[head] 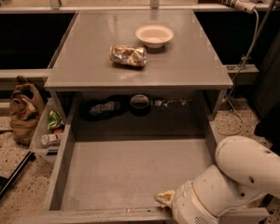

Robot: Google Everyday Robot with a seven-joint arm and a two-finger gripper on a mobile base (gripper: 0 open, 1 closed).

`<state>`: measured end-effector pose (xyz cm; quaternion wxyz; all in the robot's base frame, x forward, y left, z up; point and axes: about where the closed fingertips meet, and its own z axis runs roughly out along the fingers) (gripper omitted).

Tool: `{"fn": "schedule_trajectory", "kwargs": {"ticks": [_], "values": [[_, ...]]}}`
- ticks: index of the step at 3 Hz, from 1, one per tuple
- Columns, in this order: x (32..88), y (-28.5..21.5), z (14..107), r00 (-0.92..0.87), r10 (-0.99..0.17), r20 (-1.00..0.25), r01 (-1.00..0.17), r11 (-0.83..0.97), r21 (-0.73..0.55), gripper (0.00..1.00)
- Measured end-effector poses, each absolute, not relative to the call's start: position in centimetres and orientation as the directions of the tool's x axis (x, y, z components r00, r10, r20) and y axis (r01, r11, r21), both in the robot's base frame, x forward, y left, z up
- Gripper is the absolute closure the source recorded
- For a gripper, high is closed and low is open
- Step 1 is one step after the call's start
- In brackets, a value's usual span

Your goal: Open top drawer

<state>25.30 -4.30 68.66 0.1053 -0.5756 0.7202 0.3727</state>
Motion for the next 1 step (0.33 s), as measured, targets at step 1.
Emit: {"fn": "schedule_trajectory", "kwargs": {"ticks": [1], "values": [[25.30, -4.30, 68.66, -0.315, -0.751, -0.581, -0.908, 0.060, 0.416, 0.00]]}}
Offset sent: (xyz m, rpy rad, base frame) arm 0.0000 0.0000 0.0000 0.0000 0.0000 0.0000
